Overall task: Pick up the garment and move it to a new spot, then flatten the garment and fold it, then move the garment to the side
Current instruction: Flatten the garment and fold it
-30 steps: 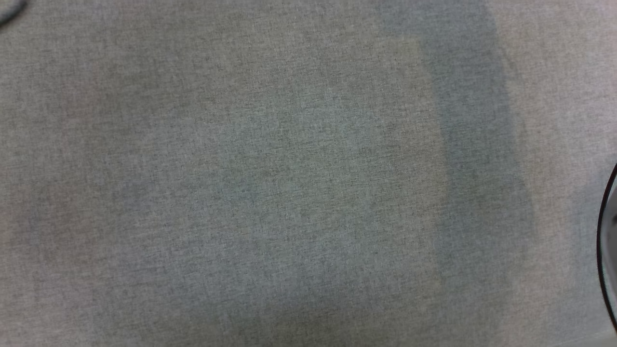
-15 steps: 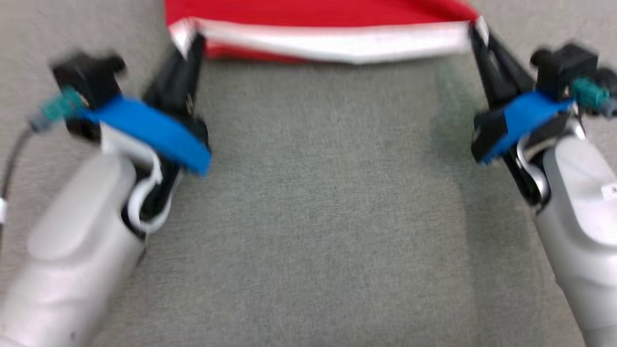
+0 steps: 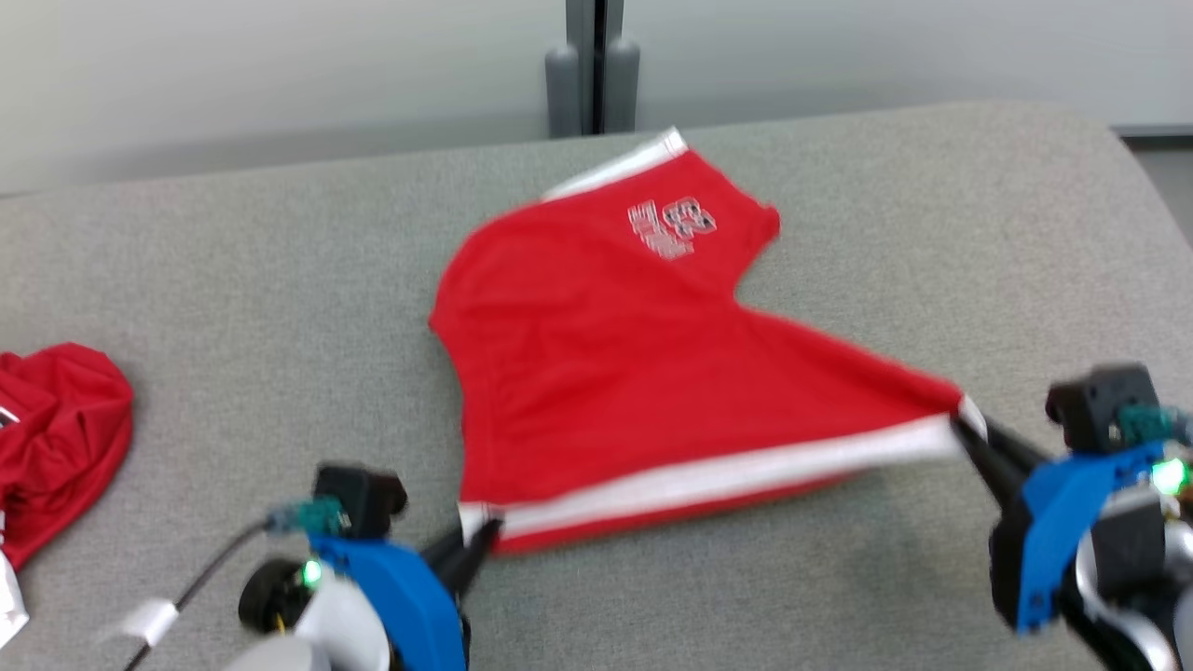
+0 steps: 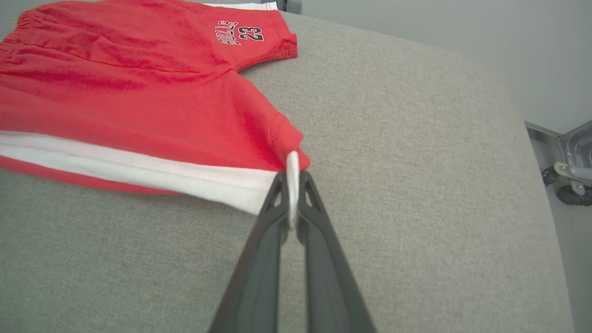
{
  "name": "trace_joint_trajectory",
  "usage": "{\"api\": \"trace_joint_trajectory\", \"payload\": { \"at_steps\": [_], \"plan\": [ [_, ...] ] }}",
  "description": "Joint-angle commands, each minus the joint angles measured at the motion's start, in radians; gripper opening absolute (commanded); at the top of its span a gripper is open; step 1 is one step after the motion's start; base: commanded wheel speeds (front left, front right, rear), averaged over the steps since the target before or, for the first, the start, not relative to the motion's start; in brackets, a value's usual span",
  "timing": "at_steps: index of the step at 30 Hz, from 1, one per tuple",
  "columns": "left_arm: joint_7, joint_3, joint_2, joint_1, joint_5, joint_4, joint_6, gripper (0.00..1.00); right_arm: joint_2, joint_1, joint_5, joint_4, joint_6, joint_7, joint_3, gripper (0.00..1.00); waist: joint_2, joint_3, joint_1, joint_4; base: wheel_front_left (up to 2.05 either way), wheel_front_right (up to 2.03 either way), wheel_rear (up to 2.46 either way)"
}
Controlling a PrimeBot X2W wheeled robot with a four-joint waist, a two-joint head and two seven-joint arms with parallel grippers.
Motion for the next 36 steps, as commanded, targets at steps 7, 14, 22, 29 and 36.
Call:
{"api": "trace_joint_trajectory", "payload": {
  "at_steps": [7, 14, 22, 29, 36],
  "plan": [
    [0.183, -0.112, 0.135, 0.165, -0.019, -0.279, 0.117, 0.00, 0.060, 0.288, -0.004, -0.289, -0.001, 0.323, -0.075, 0.00, 0.0004, -0.064, 0.0004, 0.001, 0.00, 0.00, 0.00],
    [0.292, -0.106, 0.166, 0.150, -0.106, -0.407, 0.113, 0.00, 0.021, 0.269, -0.003, -0.398, -0.001, 0.470, -0.088, 0.00, 0.0004, -0.056, 0.0004, 0.024, 0.00, 0.00, 0.00],
    [0.431, 0.006, 0.131, -0.020, -0.298, -0.359, 0.055, 0.00, -0.128, -0.042, 0.058, -0.302, -0.001, 0.527, 0.030, 0.00, 0.0004, 0.043, 0.0004, 0.043, 0.00, 0.00, 0.00],
    [0.595, 0.144, 0.098, -0.191, -0.527, -0.380, 0.166, 0.00, -0.184, -0.367, 0.115, -0.131, -0.001, 0.472, 0.179, 0.00, 0.0004, 0.151, 0.0004, 0.069, 0.00, 0.00, 0.00],
    [0.592, 0.269, 0.006, -0.329, -0.637, -0.364, 0.269, 0.00, -0.163, -0.619, 0.120, 0.052, -0.001, 0.337, 0.275, 0.00, 0.0004, 0.229, 0.0004, 0.096, 0.00, 0.00, 0.00]
  ]
}}
